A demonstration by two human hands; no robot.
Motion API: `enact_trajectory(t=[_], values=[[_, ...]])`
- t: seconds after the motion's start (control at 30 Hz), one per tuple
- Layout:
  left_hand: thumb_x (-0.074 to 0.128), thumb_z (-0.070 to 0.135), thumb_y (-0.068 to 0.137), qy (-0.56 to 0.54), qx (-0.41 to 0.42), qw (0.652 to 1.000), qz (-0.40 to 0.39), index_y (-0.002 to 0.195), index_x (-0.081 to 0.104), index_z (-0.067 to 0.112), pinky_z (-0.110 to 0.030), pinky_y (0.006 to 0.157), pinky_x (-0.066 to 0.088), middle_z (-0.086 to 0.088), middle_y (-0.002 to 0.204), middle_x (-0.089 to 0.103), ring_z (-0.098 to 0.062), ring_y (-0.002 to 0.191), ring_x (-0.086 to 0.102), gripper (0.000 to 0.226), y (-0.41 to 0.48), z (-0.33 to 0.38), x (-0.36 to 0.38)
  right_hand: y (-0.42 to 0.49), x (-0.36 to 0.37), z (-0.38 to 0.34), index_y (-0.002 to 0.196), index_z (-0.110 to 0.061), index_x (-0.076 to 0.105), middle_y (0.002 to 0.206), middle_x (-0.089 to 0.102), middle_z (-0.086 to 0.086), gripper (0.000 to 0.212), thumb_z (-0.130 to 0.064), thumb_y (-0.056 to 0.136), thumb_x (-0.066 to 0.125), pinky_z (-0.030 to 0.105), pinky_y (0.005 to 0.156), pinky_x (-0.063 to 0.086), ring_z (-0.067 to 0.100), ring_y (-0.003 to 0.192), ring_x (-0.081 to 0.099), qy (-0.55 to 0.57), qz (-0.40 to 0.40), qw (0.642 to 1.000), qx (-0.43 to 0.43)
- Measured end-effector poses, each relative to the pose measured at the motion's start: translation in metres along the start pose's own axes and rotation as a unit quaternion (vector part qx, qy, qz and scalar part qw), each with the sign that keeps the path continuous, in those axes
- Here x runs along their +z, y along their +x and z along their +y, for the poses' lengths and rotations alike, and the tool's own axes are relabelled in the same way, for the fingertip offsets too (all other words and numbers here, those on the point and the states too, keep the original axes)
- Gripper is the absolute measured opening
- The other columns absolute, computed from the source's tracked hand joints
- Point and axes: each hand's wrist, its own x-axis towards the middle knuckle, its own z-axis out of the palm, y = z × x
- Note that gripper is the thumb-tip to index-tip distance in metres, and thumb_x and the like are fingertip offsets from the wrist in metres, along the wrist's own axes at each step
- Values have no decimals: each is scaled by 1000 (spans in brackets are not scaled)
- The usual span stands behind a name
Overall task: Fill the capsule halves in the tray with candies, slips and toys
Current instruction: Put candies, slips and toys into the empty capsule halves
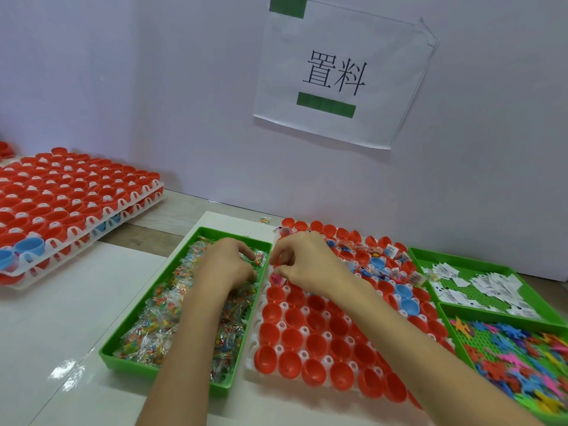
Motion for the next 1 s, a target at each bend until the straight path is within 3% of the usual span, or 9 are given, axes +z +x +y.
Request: enact_trajectory(t=[0.17,0.33,0.43,0.53,0.7,0.87,0.93,1.0], values=[[79,15,82,19,-11,1000,19,101,72,33,-47,98,52,-2,112,68,-26,106,63,27,-3,3,2,-5,1,0,110,-17,75,99,77,0,25,-5,91,65,24,84,59,6,88,70,-10,-15,999,-26],[76,10,85,17,-9,999,26,70,67,29,-44,93,54,8,84,64,-20,94,64,26,0,0,3,-11,-2,4,113,-20,75,97,76,-4,23,-11,94,65,15,79,54,1,83,68,29,4,999,-13],[76,8,84,15,-7,1000,23,72,67,28,-40,88,54,9,81,61,-16,87,61,25,2,1,2,-14,-2,5,107,-22,76,90,75,-8,22,-11,90,69,13,74,52,-3,75,63,32,19,999,-10],[78,7,83,3,-3,1000,25,79,67,29,-35,79,52,8,81,57,-10,74,56,24,1,0,1,-14,-5,5,102,-25,77,88,73,-13,18,-16,89,70,22,76,57,-2,76,63,30,34,999,-7],[77,5,83,-15,-3,1000,18,72,69,25,-37,80,54,0,87,68,-18,83,64,24,3,-2,0,-19,-14,5,100,-27,77,90,73,-14,15,-20,90,68,25,78,57,-1,77,64,32,51,998,-4],[79,6,83,-17,-4,1000,1,85,72,21,-32,74,48,-2,95,65,-15,82,59,16,6,-4,4,-41,-53,28,90,-26,79,79,72,-19,15,-14,89,69,10,70,51,-3,73,66,84,164,982,46],[81,6,80,-15,-2,1000,-6,89,72,19,-34,77,48,-5,99,64,-19,88,60,18,8,-5,3,-61,-73,51,83,-23,78,72,72,-15,17,-9,87,69,10,64,48,-1,65,65,107,233,963,87],[82,4,79,-21,-6,1000,-5,79,71,16,-39,83,49,-10,100,68,-27,95,62,16,10,-5,3,-84,-91,80,84,-21,77,72,72,-11,18,-7,89,68,14,62,49,3,63,65,118,289,940,136]])
